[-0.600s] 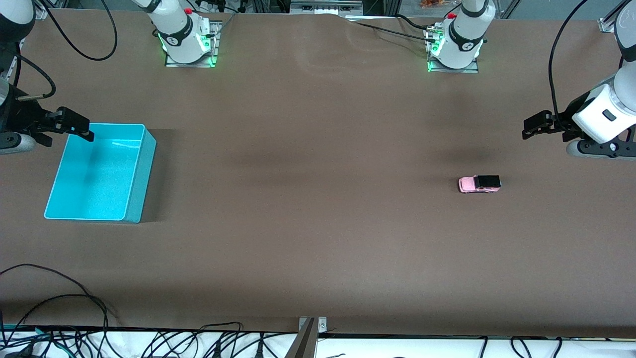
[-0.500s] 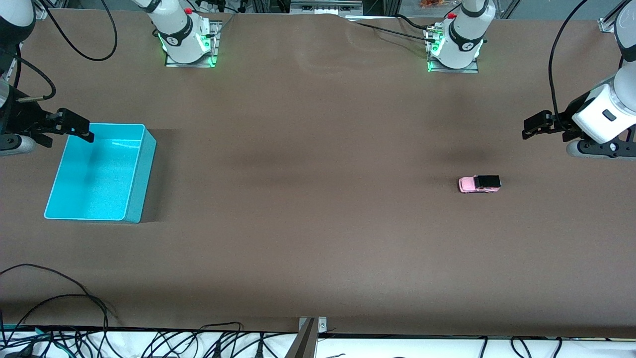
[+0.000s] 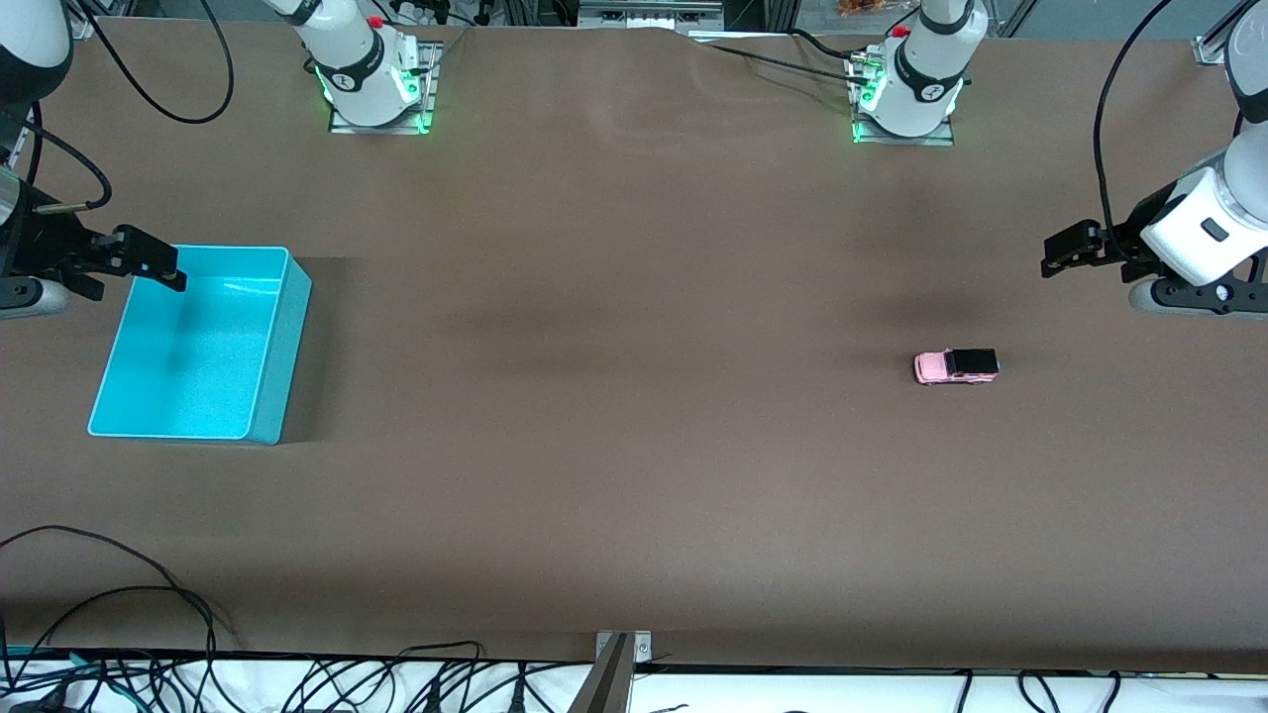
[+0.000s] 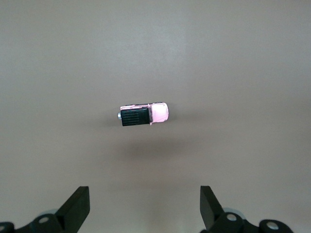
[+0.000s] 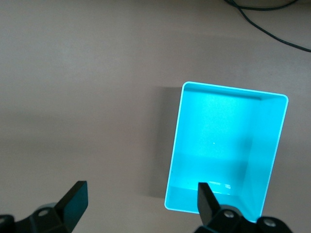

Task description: Wind and store pink jeep toy

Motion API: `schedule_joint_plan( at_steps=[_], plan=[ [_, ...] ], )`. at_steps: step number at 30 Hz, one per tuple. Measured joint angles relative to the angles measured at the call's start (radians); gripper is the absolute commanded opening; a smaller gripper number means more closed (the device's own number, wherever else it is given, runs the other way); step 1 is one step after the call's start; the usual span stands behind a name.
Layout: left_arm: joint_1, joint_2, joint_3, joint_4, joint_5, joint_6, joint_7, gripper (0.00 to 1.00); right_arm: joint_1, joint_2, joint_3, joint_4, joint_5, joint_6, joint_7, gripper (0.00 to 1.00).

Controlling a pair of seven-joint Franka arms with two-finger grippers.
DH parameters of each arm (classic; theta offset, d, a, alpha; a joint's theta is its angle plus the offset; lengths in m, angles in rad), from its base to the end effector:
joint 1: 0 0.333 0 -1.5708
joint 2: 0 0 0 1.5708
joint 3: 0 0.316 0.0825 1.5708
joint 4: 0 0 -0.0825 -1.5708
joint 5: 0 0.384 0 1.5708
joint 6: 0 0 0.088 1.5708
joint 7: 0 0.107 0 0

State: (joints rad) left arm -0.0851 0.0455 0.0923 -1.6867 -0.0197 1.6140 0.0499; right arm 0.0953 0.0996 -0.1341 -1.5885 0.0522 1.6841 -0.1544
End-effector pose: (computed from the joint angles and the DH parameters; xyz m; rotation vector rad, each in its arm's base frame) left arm 0.5638 0.0011 0.5481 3.1168 -0.0632 -0.1834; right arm 0.5918 -0.0144 0.5694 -3.0982 -0.1710 -0.0010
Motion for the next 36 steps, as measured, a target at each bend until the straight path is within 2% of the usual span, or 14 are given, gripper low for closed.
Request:
schedule_joint_plan(
  at_steps=[27,36],
  plan=[
    [0.0,0.001,0.0,0.0,0.0,0.001,0.0,1.0,0.009,-0.002,0.004,0.005,0.0,0.003,0.0,1.0],
    [0.0,0.001,0.0,0.0,0.0,0.001,0.0,1.0,0.021,-0.003,0.023,0.031,-0.002,0.003,0.001,1.0]
  ],
)
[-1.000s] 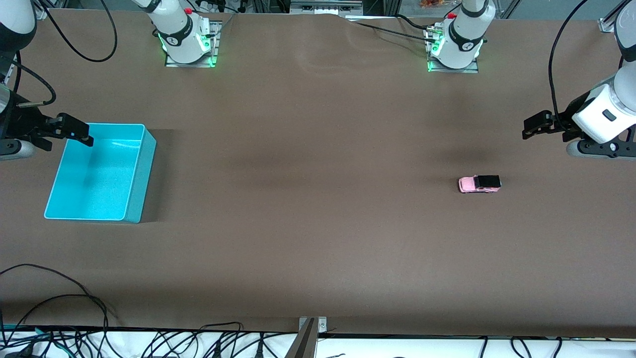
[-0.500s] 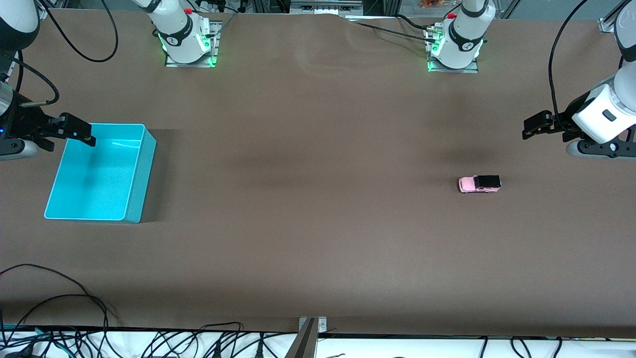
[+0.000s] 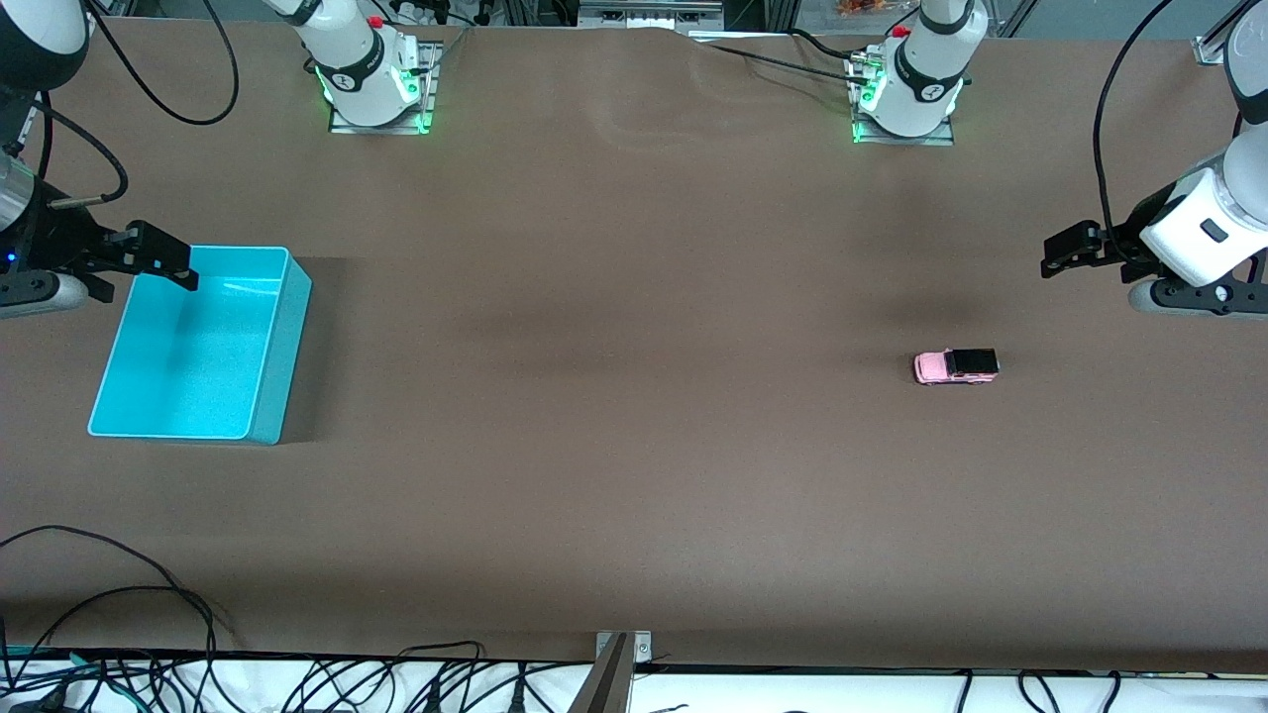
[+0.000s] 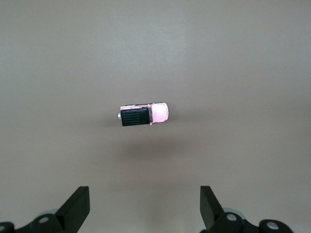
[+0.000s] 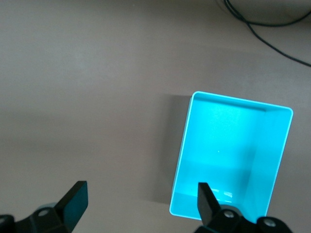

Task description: Wind and store pink jeep toy

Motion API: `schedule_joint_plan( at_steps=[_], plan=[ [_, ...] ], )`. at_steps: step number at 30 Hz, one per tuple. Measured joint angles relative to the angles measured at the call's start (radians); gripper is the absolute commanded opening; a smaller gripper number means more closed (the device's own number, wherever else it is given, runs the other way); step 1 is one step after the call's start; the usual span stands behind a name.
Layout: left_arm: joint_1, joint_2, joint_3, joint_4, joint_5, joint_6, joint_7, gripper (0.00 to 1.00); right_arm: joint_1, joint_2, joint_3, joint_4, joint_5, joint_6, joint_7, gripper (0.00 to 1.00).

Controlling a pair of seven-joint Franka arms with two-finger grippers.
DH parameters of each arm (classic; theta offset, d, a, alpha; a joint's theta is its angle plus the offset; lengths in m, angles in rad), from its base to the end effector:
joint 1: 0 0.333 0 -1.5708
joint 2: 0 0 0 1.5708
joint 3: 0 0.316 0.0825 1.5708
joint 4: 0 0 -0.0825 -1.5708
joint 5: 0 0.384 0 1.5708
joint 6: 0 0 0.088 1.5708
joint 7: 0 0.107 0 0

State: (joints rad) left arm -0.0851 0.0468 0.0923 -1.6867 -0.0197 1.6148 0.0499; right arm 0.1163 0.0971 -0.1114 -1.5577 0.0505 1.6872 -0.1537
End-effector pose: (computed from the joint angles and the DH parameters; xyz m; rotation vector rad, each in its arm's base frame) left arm 0.5642 0.0011 0.5475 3.1169 -0.0631 -0.1842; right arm 0.5935 0.0108 0.5858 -3.0949 -0.2392 -0.0557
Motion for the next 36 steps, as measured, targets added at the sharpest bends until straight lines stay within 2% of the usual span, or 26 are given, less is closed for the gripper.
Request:
schedule_joint_plan(
  at_steps=[36],
  plan=[
    [-0.001,0.001,-0.002,0.0,0.017,0.0,0.0,1.0,-0.008,0.0,-0.026,0.008,0.0,0.001,-0.001,1.0]
  ],
)
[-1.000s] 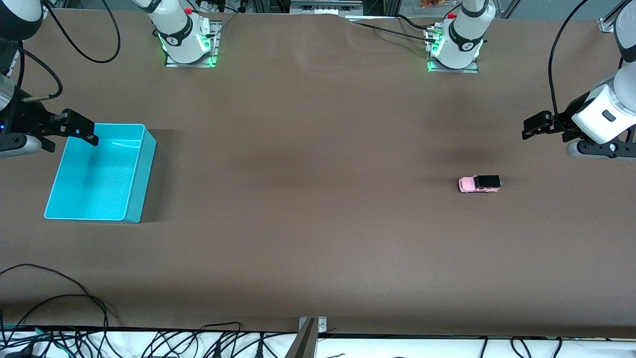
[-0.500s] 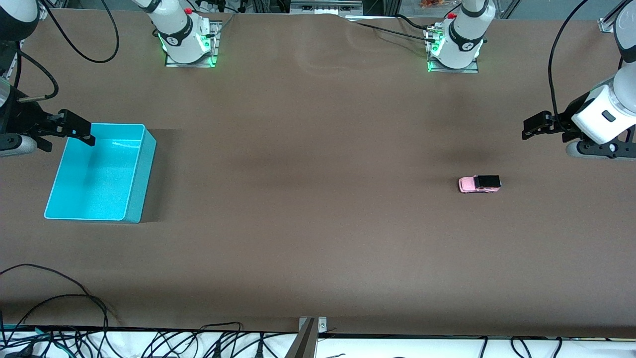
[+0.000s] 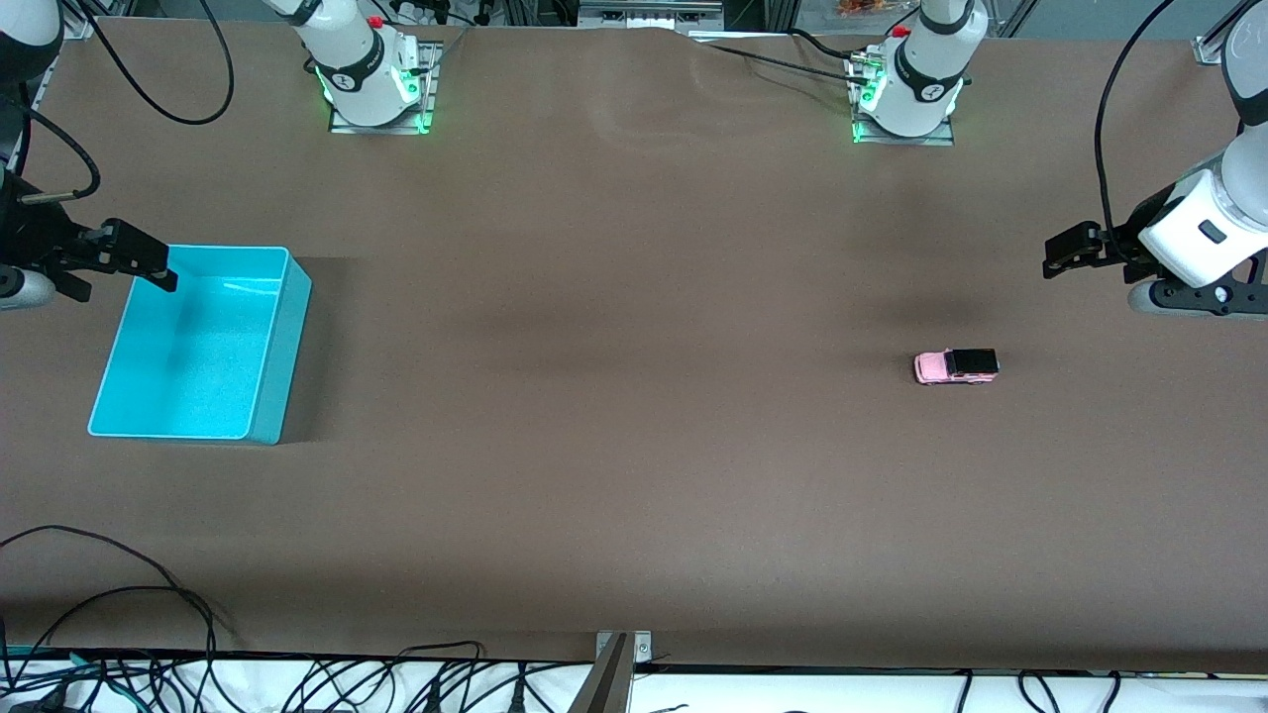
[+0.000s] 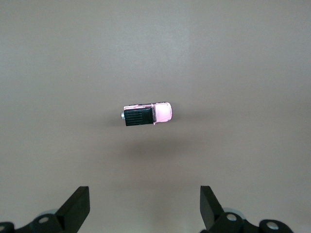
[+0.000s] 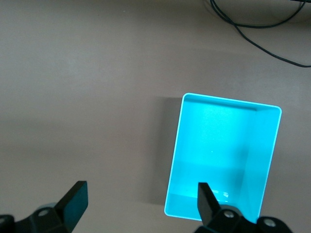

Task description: Wind and store pink jeep toy

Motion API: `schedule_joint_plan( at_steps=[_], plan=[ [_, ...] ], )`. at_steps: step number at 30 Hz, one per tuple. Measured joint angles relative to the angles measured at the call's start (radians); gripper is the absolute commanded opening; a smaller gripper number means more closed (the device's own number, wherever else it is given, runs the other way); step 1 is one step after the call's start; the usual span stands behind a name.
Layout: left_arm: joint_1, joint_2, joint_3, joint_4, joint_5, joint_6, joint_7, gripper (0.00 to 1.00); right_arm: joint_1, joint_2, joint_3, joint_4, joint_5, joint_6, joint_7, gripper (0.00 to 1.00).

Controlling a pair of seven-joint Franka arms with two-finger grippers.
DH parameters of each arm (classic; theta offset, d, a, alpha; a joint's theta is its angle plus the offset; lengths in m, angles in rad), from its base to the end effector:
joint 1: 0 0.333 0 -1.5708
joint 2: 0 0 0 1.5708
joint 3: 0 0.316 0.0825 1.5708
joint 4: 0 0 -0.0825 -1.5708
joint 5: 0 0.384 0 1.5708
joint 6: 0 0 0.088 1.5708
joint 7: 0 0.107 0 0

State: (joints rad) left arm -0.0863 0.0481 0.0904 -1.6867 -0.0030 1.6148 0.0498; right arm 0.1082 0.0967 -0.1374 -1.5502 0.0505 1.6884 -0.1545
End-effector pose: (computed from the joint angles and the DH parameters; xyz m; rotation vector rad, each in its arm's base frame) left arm 0.5644 0.0010 0.5467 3.1333 -0.0709 -0.1880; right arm 0.5939 -0.0087 0.5899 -3.1020 -0.1885 -0.0709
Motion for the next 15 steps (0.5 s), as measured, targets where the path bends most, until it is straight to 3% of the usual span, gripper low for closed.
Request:
schedule_joint_plan(
  at_steps=[15],
  plan=[
    [0.0,0.0,-0.001,0.0,0.001,0.0,0.0,1.0,0.0,0.0,-0.009,0.003,0.0,0.0,-0.001,1.0]
  ],
)
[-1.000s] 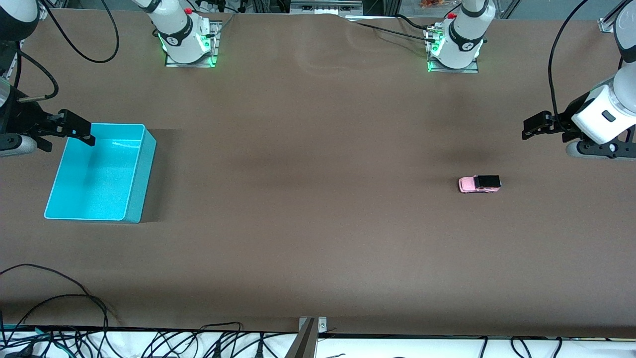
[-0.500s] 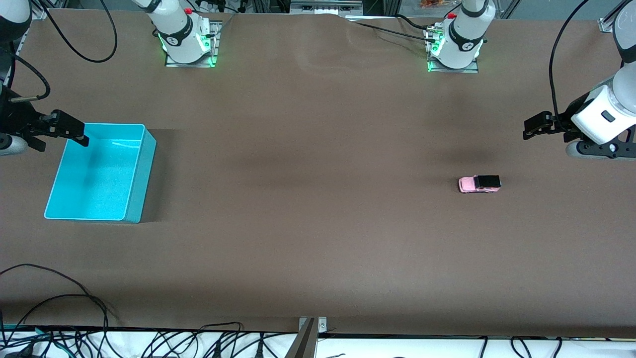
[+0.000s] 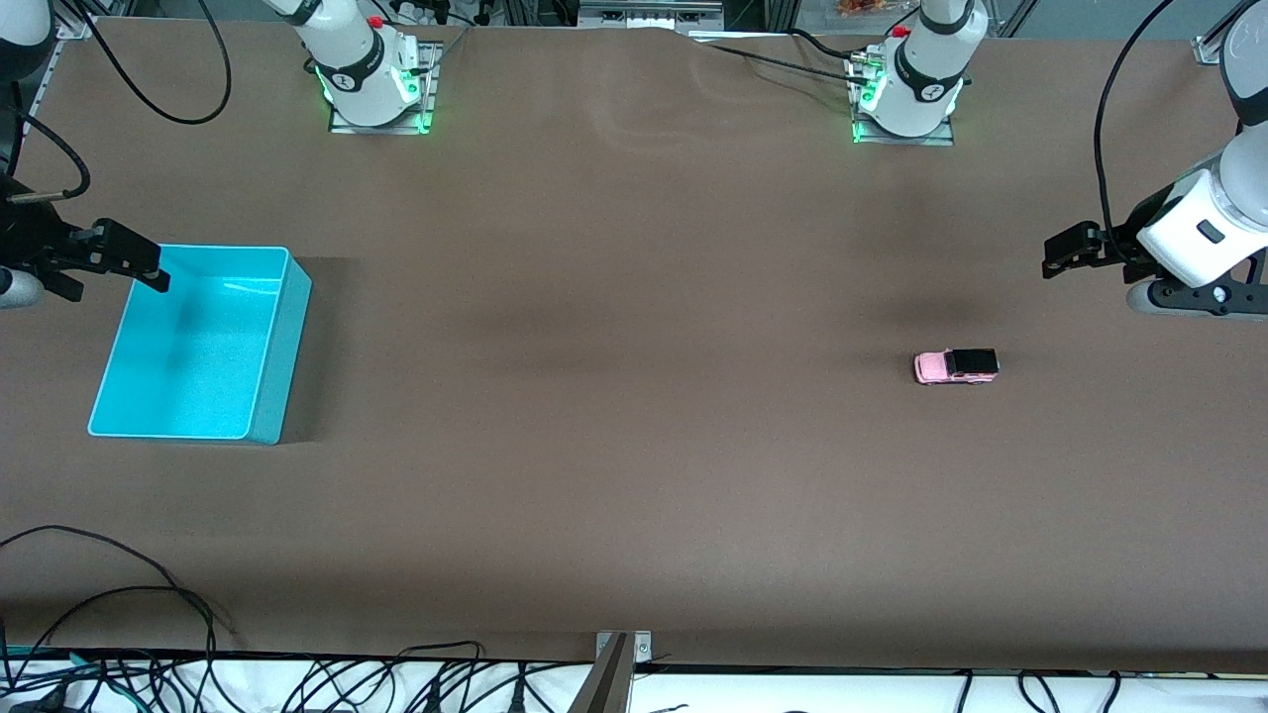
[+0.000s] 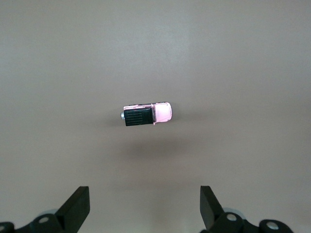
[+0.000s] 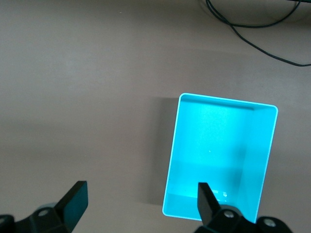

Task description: Wind and store pink jeep toy

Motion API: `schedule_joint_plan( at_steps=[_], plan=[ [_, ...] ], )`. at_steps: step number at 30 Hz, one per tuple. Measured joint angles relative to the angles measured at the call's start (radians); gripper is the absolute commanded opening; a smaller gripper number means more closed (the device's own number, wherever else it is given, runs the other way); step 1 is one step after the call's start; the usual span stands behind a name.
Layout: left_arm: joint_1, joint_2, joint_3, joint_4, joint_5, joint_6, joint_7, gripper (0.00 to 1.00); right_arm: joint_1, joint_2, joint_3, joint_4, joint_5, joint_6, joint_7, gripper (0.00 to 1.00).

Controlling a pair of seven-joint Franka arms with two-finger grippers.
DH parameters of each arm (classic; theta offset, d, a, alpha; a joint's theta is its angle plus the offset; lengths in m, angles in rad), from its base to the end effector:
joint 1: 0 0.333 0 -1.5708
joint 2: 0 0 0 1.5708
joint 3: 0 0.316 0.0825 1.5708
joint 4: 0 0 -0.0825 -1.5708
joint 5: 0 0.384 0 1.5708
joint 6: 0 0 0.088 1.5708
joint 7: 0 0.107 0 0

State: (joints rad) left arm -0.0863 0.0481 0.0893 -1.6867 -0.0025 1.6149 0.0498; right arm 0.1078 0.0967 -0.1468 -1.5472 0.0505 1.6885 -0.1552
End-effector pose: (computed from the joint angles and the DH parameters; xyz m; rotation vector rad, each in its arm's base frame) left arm 0.5644 0.0005 0.5467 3.1338 -0.0727 -0.1879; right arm 0.5939 -0.0143 0.5915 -3.1042 -0.1747 -0.0761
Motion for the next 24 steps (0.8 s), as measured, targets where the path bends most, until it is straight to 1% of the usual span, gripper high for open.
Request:
schedule_joint_plan(
  at_steps=[24],
  plan=[
    [0.006,0.0,0.002,0.024,0.0,0.01,0.0,1.0,0.001,0.0,0.001,0.001,0.0,0.0,-0.001,1.0]
  ],
)
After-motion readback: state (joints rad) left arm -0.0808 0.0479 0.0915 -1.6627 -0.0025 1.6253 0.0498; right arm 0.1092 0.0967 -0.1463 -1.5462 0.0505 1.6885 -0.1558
